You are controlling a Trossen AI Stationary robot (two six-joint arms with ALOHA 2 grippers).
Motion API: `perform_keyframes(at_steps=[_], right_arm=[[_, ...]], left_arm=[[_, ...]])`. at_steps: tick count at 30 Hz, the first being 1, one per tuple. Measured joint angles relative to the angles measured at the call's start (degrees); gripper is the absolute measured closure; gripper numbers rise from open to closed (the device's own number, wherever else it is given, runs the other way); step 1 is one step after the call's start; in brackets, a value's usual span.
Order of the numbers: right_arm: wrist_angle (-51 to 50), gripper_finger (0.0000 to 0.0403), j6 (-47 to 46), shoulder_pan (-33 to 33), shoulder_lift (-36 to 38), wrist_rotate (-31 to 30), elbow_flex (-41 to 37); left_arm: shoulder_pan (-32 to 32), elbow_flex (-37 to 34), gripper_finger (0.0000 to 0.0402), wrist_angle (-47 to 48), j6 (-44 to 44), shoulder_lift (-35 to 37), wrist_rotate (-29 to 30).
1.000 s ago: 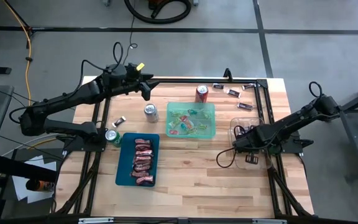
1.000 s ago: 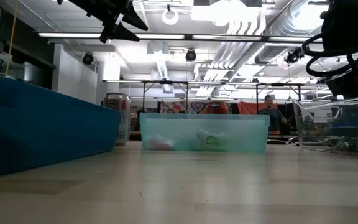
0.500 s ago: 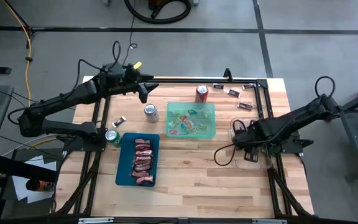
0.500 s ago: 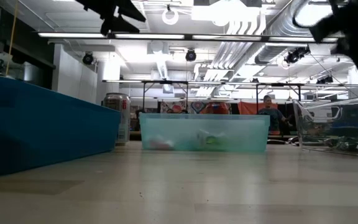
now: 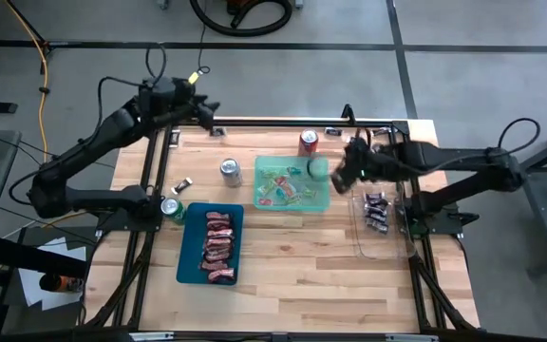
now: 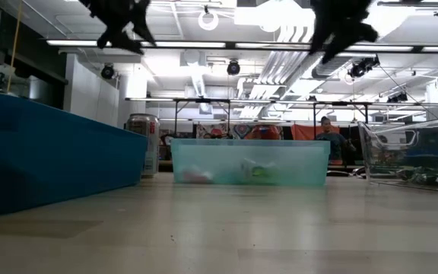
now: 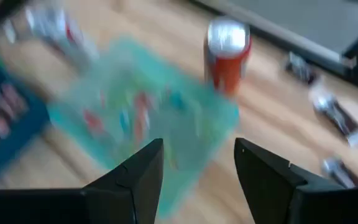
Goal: Organize candy in baskets
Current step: Put the white brown chocolate into the transparent bin
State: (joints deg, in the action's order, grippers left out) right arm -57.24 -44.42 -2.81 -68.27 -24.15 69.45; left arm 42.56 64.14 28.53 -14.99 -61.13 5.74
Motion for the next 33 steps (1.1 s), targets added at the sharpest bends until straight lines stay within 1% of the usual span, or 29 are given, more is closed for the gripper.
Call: perform_keyframes(at_steps=[4,7,10,14,18,23,30,33], right_arm=[[11.27,0.0212,5.75,-6.03,-0.41,0.61,0.00],[16.89,0.0212,7.21,-9.48,-0.37,2.38,0.00],[19.15,0.0212,6.75,-11.64,-0.39,3.58,0.00],[19.31,0.0212,5.54,-12.33,-0.39,3.70,0.00],[19.23,0.0212,5.44,-12.04,-0.44,3.72,0.00],[18.92,0.0212,5.44,-11.29,-0.44,3.79,0.00],[18.92,0.0212,5.46,-10.91,-0.44,4.19,0.00],[18.89,0.0212,5.44,-10.91,-0.44,4.51,0.00]], left_arm=[[8.03,1.50,0.0170,5.13,-0.90,-7.08,-2.51],[11.69,2.23,0.0170,9.64,-1.35,-14.60,-5.36],[13.12,2.09,0.0170,13.19,-1.37,-21.99,-5.23],[13.36,2.16,0.0170,13.06,-1.35,-30.92,-5.02],[13.63,2.16,0.0170,11.26,-1.35,-37.74,-3.22],[14.62,2.16,0.0170,8.49,-1.37,-42.90,-2.90],[15.24,2.18,0.0170,1.88,-0.77,-46.17,-2.29],[15.24,2.22,0.0181,0.98,-0.41,-47.42,-3.54]])
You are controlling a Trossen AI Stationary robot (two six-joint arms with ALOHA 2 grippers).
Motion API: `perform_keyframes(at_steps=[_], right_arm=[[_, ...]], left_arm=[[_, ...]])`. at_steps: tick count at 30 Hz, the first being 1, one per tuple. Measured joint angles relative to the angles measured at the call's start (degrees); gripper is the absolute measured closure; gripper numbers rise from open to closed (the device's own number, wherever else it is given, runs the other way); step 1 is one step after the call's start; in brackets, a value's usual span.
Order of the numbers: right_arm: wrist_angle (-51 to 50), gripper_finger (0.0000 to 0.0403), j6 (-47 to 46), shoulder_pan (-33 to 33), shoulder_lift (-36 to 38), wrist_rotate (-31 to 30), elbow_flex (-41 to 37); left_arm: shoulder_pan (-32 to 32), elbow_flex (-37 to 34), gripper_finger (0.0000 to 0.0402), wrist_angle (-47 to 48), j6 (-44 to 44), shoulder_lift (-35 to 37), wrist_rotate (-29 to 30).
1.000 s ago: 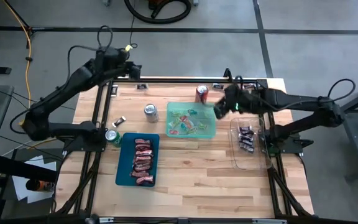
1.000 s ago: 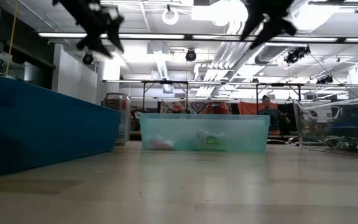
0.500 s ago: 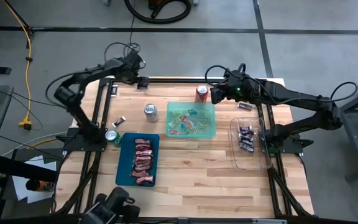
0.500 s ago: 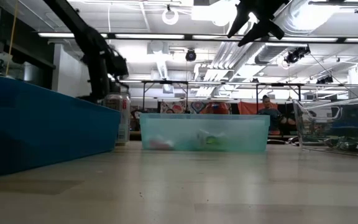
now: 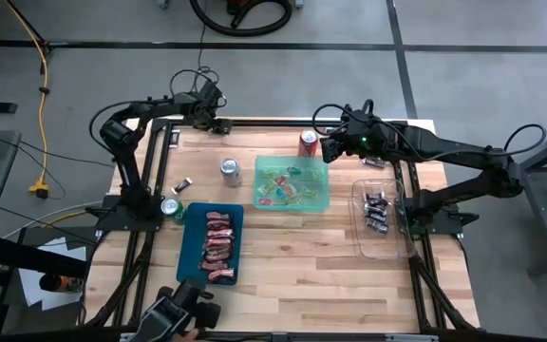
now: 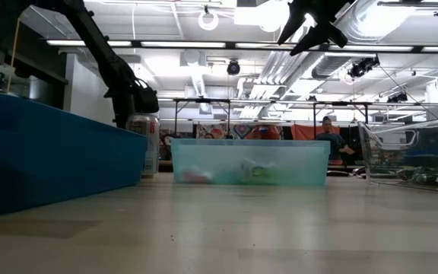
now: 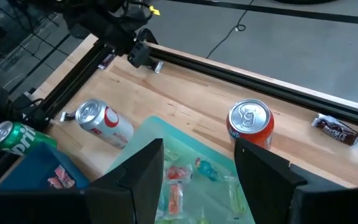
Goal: Organize candy in baskets
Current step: Put the white brown chocolate into the transparent bin
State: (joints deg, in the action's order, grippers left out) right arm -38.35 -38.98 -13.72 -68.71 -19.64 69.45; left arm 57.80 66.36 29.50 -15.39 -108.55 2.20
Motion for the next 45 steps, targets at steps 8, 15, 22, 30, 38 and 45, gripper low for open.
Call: perform_keyframes(at_steps=[8,15,22,30,38,45], right_arm=[[0.02,0.0212,0.78,0.00,0.00,-0.02,0.00],[0.59,0.0212,3.22,0.00,0.00,3.91,0.00],[12.24,0.0212,13.06,0.00,-2.36,16.97,-0.02],[30.35,0.0212,21.41,1.06,-11.67,23.23,-0.02],[32.29,0.0215,25.63,1.14,-13.55,21.61,-0.09],[34.22,0.0215,26.21,1.14,-13.53,19.30,-0.09]], left_arm=[[-0.48,-0.13,0.0380,2.09,3.67,1.86,-3.29],[-0.80,-1.28,0.0397,-2.27,11.27,17.47,-12.15],[-11.19,-7.69,0.0400,-15.14,13.75,33.53,-25.10],[-33.64,-9.34,0.0401,-32.40,10.11,36.15,-6.92],[-40.93,-9.33,0.0401,-33.88,8.14,36.51,2.97],[-43.17,-9.33,0.0401,-34.64,7.56,36.23,3.69]])
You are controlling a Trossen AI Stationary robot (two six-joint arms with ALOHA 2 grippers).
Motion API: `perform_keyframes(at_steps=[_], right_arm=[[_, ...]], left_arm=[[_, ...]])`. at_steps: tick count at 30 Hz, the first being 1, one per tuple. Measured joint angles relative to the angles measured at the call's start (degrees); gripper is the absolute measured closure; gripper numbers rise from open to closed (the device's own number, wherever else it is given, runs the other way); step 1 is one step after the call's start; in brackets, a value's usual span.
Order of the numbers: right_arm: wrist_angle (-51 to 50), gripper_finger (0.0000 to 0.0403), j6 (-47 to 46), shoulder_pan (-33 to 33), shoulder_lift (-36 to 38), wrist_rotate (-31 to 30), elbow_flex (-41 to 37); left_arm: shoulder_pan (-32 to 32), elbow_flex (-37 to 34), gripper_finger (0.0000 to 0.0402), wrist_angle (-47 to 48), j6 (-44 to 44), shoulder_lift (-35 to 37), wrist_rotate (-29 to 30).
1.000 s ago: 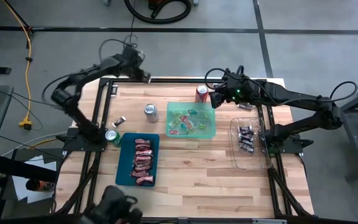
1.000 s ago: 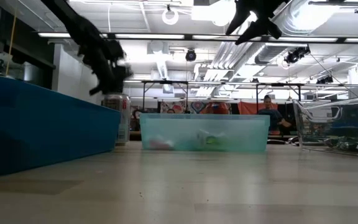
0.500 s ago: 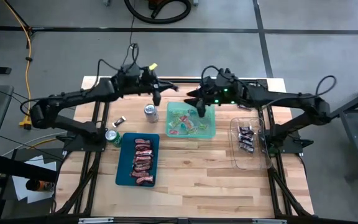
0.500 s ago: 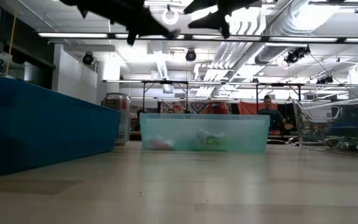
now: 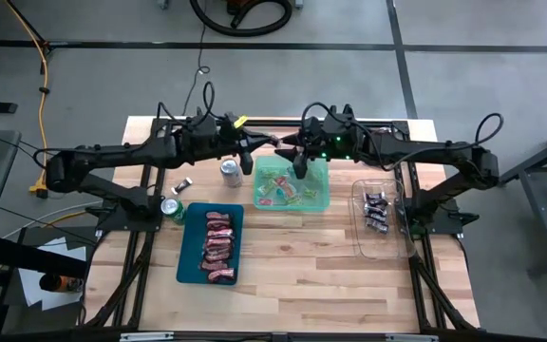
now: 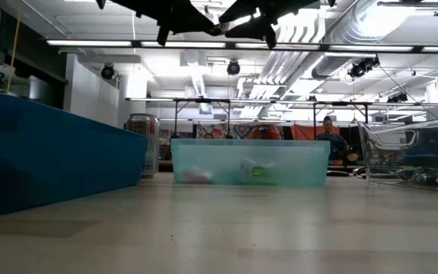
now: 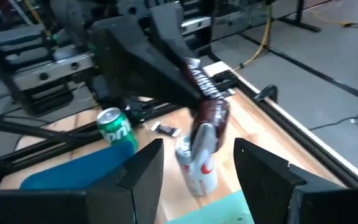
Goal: Organize candy in baskets
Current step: Put the white brown chocolate into the transparent bin
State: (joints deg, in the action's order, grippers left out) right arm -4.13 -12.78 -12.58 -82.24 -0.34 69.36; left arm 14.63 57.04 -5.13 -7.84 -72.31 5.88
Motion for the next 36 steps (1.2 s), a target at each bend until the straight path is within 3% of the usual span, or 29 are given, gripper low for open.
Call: perform_keyframes(at_steps=[5,8,14,23,28,33,36], right_arm=[[2.38,0.0217,-0.08,-0.02,0.00,-0.79,0.00],[2.27,0.0237,-0.22,0.35,0.00,-0.68,0.02],[2.12,0.0381,-1.30,1.17,0.00,-2.67,0.02],[-1.06,0.0398,-1.85,0.93,0.99,-3.09,0.07],[-11.68,0.0400,-0.03,-1.15,6.30,-6.62,0.07],[-31.09,0.0401,-1.46,-1.82,13.01,-6.60,0.11],[-45.03,0.0401,-5.33,0.26,16.24,-6.56,0.02]], left_arm=[[-1.38,0.00,0.0401,-0.92,0.88,0.00,-0.04],[-1.68,0.00,0.0401,-1.30,1.05,0.00,-0.06],[-1.65,0.00,0.0386,-1.19,2.99,0.02,-0.20],[-1.08,0.00,0.0315,-1.55,5.32,0.32,0.01],[2.26,0.09,0.0239,4.91,5.53,6.22,2.37],[7.39,-0.05,0.0174,17.78,4.91,12.96,9.41],[10.39,-3.12,0.0156,20.03,0.05,15.42,6.45]])
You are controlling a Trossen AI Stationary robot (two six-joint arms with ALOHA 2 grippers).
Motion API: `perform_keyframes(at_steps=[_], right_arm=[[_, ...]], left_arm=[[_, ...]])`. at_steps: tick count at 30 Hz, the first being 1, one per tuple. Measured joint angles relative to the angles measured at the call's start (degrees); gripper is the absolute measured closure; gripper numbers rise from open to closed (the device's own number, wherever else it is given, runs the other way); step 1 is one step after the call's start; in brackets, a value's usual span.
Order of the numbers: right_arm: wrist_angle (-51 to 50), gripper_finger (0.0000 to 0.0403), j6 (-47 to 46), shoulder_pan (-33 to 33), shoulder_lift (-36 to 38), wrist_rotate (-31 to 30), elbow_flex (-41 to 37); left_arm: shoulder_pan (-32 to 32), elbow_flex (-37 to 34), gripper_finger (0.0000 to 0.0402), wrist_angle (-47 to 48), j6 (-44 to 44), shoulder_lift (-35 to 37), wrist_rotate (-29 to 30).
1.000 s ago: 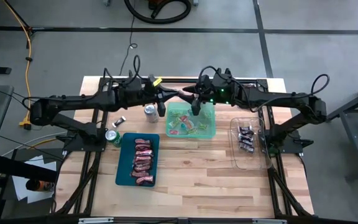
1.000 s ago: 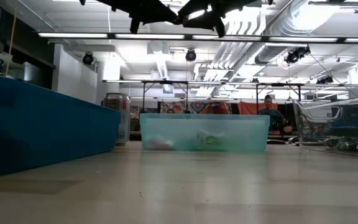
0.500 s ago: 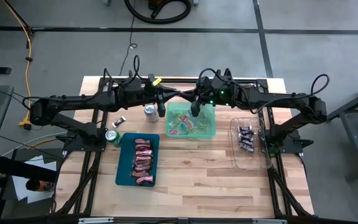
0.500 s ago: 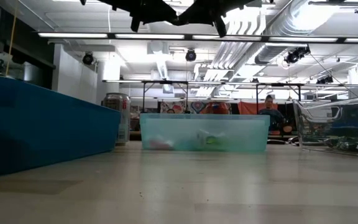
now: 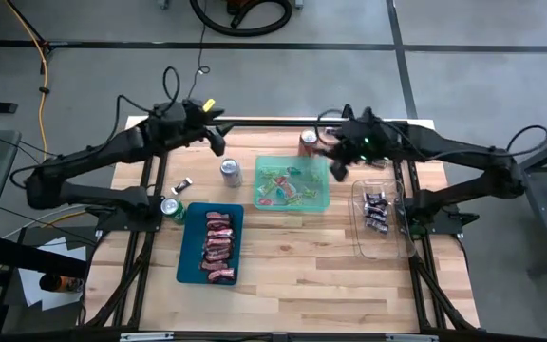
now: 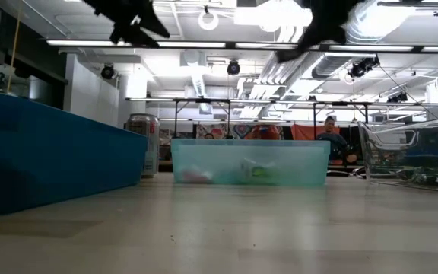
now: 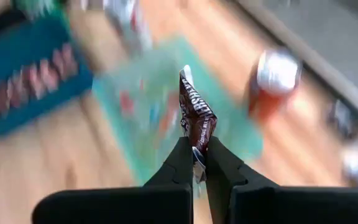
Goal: Organize candy in baskets
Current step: Put the white brown chocolate into the transparent bin
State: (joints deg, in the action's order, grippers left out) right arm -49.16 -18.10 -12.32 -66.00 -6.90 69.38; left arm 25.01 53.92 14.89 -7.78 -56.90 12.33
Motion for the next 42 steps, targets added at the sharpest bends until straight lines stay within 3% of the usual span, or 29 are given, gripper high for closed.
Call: perform_keyframes(at_steps=[4,8,12,17,27,34,42], right_arm=[[-10.84,0.0402,-10.16,7.07,5.95,0.18,-3.75],[-14.35,0.0402,-27.60,18.48,14.17,0.19,-11.47],[-14.58,0.0402,-45.26,30.58,20.52,2.90,-19.52],[-14.49,0.0403,-55.83,39.33,21.30,10.42,-28.57],[-4.42,0.0403,-71.36,39.29,17.83,9.97,-41.05],[-3.18,0.0403,-80.98,38.16,13.02,8.12,-41.85],[-3.18,0.0395,-82.16,35.85,8.53,9.57,-41.85]], left_arm=[[0.73,-7.81,0.0153,-8.45,-7.04,1.46,-6.36],[-0.27,-13.36,0.0153,-18.10,-14.80,1.48,-8.36],[-1.27,-14.41,0.0153,-20.43,-17.50,1.50,-8.30],[-1.51,-14.41,0.0153,-21.01,-16.23,1.52,-7.75],[-1.49,-14.41,0.0153,-20.80,-16.12,1.52,-5.59],[-1.35,-14.41,0.0153,-20.72,-16.01,1.52,-5.42],[-1.38,-14.41,0.0153,-20.55,-15.51,1.52,-5.11]])
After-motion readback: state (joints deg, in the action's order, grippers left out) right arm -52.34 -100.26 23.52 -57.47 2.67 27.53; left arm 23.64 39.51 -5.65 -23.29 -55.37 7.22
